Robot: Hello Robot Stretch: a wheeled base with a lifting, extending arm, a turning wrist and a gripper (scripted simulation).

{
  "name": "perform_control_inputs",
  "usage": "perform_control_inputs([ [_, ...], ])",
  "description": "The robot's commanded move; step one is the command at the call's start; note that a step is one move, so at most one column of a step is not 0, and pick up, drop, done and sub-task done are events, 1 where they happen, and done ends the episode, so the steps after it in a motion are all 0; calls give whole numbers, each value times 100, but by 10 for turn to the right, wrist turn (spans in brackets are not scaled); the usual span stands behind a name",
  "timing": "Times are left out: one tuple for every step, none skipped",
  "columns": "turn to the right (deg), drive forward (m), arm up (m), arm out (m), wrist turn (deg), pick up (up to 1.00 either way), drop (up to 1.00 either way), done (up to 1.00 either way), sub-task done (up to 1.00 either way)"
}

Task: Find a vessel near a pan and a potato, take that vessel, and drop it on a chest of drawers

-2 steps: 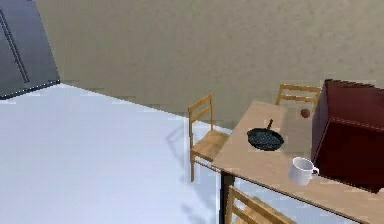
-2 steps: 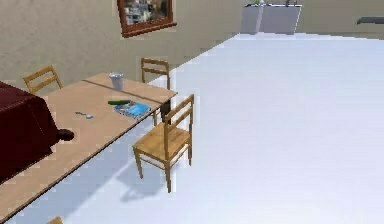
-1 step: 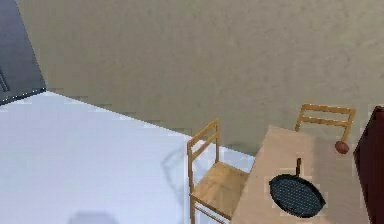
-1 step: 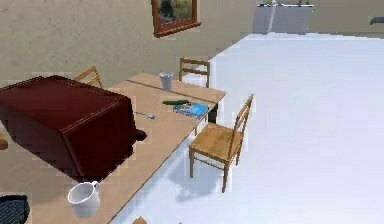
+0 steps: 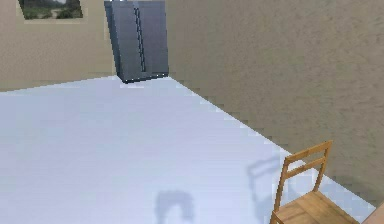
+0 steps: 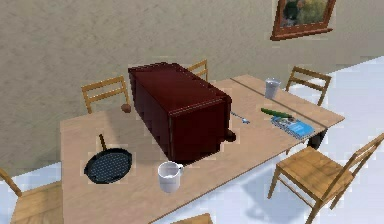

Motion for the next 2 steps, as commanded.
perform_control_inputs([
  [0, 0, 50, 0, 0, 0, 0, 0, 0],
  [0, 0, 22, 0, 0, 0, 0, 0, 0],
])
